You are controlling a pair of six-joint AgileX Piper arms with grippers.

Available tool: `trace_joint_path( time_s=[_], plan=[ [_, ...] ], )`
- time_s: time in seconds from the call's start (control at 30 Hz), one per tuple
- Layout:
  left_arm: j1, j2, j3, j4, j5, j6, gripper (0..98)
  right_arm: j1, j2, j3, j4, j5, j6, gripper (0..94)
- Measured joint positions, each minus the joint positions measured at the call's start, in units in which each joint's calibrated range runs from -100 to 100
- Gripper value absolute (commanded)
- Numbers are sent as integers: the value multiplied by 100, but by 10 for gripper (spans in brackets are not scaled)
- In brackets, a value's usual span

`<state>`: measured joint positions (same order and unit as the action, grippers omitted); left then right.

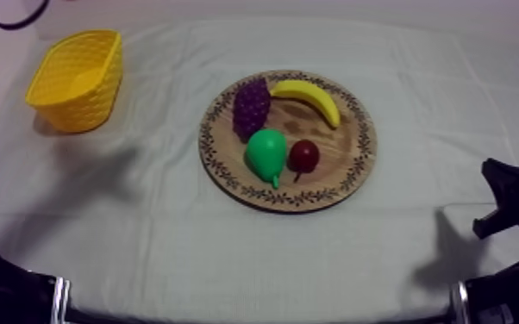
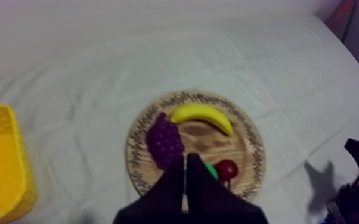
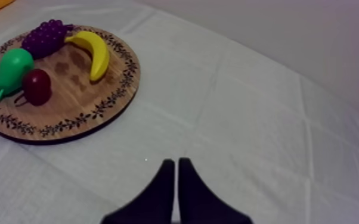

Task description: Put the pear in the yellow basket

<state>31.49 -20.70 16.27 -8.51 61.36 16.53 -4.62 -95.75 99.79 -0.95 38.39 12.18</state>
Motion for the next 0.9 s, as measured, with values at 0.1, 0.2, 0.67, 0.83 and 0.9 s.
trace_joint_path(
  time_s=[0.1, 0.2, 0.67, 0.83, 0.9],
  plan=[
    [164, 164, -52, -11, 212, 158, 0, 0, 0, 0, 0, 0, 0, 5],
    [296, 308, -64, -24, 364, 322, 0, 0, 0, 0, 0, 0, 0, 5],
    [871, 1468, -509, -151, 1140, 1042, 0, 0, 0, 0, 0, 0, 0, 5],
    [950, 1916, -746, -87, 1332, 1266, 15, 0, 0, 0, 0, 0, 0, 5],
    [931, 2059, -807, -49, 1367, 1281, 41, 0, 0, 0, 0, 0, 0, 5]
  ],
)
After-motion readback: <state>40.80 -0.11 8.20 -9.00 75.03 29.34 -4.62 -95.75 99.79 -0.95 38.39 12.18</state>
